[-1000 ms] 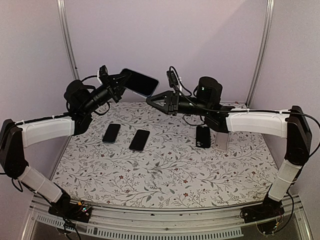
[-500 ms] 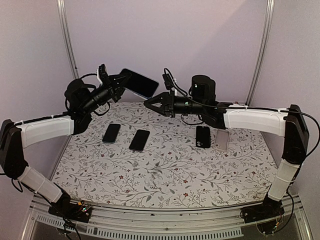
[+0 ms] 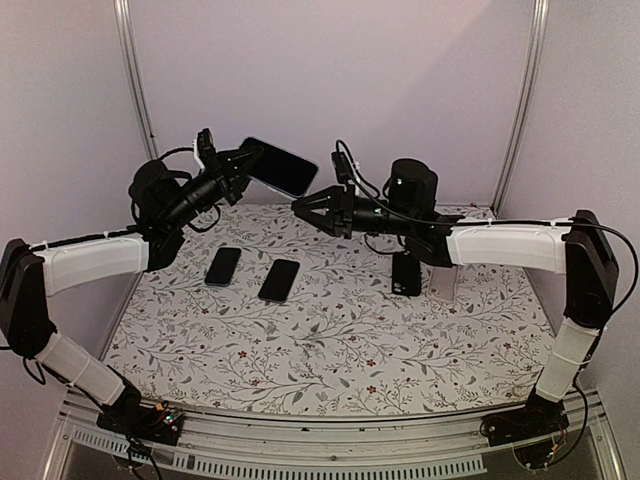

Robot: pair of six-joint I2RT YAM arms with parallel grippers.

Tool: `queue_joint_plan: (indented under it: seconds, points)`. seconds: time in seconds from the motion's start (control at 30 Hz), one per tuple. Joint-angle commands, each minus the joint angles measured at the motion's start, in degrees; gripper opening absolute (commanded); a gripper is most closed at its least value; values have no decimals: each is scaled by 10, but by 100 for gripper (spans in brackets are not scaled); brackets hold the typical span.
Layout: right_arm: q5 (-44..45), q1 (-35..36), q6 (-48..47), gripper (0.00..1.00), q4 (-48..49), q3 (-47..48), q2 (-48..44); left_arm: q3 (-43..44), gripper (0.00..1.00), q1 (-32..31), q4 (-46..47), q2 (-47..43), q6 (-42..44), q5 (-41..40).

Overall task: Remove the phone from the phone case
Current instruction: Remove the bottom left corner of the phone case from the phone.

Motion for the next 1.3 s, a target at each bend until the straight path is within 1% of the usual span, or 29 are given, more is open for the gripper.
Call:
queue_joint_plan:
  seconds: [0.0, 0.17, 0.37, 0.53, 0.73, 0.8, 0.97, 1.07, 1.27]
  points:
    - [89, -58, 50, 28, 40, -22, -11, -7, 0, -31, 77, -28, -37, 115]
    - [92, -71, 68, 30, 55, -33, -20, -1, 0, -31, 80, -22, -39, 136]
    - [100, -72, 68, 31, 55, -17, -16, -1, 0, -36, 94, -12, -52, 142]
    - [105, -72, 52, 31, 59, -3, -8, -1, 0, -39, 107, 2, -73, 143]
    - [105, -65, 18, 31, 116, 5, 4, -4, 0, -44, 126, 28, -112, 143]
    - [99, -63, 16, 31, 119, 18, 10, -4, 0, -45, 124, 32, -111, 143]
    - [89, -60, 32, 28, 116, 37, 28, 28, 0, -56, 30, 27, -38, 152]
    - [84, -59, 46, 24, 113, 43, 35, 40, 0, -60, -9, 23, -3, 148]
    - [68, -59, 61, 16, 124, 60, 42, 43, 0, -63, -39, 29, 16, 146]
